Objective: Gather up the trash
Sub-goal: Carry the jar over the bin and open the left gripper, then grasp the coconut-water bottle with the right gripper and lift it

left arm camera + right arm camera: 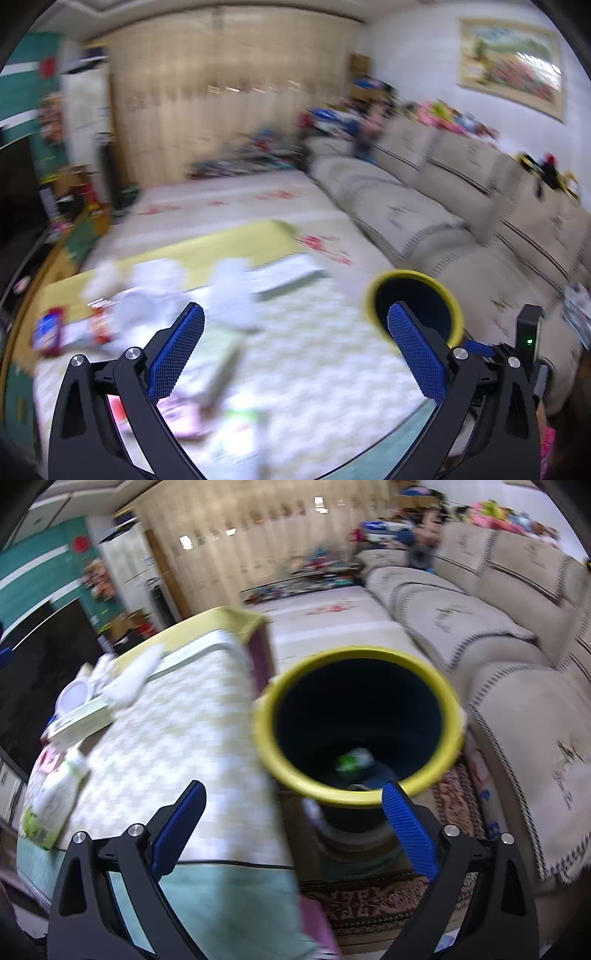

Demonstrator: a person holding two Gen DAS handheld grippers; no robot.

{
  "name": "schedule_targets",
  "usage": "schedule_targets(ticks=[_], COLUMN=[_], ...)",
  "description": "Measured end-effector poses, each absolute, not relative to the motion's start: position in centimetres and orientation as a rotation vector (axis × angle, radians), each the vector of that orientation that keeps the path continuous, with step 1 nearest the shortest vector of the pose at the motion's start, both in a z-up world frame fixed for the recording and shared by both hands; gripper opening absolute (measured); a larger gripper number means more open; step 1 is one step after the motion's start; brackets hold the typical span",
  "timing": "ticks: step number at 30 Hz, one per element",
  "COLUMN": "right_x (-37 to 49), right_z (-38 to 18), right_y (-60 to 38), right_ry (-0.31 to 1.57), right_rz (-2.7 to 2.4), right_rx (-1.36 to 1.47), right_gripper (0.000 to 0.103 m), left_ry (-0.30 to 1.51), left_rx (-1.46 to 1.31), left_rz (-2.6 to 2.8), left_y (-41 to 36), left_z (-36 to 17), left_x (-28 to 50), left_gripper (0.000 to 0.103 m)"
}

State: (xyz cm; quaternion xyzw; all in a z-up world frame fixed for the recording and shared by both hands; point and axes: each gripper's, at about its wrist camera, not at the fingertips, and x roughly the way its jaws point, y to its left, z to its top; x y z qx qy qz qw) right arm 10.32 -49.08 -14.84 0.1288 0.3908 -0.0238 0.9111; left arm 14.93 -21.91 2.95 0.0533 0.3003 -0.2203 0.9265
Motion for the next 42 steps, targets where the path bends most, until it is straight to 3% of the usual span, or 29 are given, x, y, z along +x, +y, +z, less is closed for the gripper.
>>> schedule_targets(ticks=[6,14,18,28,42], right_x=[12.5,10.0,9.1,10.0,8.8], right_z=[-13.7,-10.9,-11.0,-14.8,-16.0], right_y=[-41.0,-28.1,-23.0,-18.1,-25.7], right_ry=[0.818,0.748,0.695,0.734,0.683], right_rz=[0.090,0.282,0.252,0.163,0.054], right_rx=[0.194,0.087,0.016,0.006,0.048], right_gripper=[0.091,0.091,0.096,0.096,0.094], left_ry=[0.600,0.593,0.590,0.614,0.643], left_rx=[-0.026,-0.088,-0.111,-0.104,-0.123], left_rz=[-0.228,-0.141,-0.174,-0.222,-0.226], left_y=[-9.3,-1.3,-0.8,-0.8,-1.5], left_z=[1.7,-0.8,-1.4,-2.5,-3.9], left_x=[12.0,9.8,9.0,8.5,9.4], left_gripper=[0.098,0.098,0.098,0.098,0.098])
